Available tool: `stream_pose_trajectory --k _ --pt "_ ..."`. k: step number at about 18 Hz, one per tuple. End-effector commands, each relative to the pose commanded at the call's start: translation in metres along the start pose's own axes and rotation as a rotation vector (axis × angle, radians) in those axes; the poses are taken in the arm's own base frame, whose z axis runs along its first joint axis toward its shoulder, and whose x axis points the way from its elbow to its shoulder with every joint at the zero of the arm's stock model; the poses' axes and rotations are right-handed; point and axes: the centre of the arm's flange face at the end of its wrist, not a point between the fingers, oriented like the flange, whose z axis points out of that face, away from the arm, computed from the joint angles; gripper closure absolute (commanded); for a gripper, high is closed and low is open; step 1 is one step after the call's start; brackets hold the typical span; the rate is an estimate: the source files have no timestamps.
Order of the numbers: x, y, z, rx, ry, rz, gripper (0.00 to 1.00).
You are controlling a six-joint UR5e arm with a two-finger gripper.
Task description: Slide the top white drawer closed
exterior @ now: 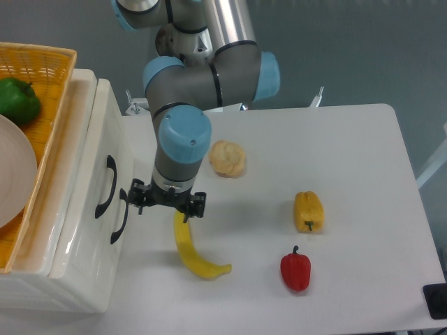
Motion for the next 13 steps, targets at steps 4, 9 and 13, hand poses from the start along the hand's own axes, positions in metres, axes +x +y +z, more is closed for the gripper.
stream_pose_trajectory --k 4,9,13 --pt "-0.038 0.011 -0.021 -0.009 -0.088 0.009 0.0" --pt "-0.084 0.03 -0.027 -0.064 -0.149 0.115 0.0" --pt "-0.122 0.053 -0.04 -0.077 -0.153 0.169 0.0"
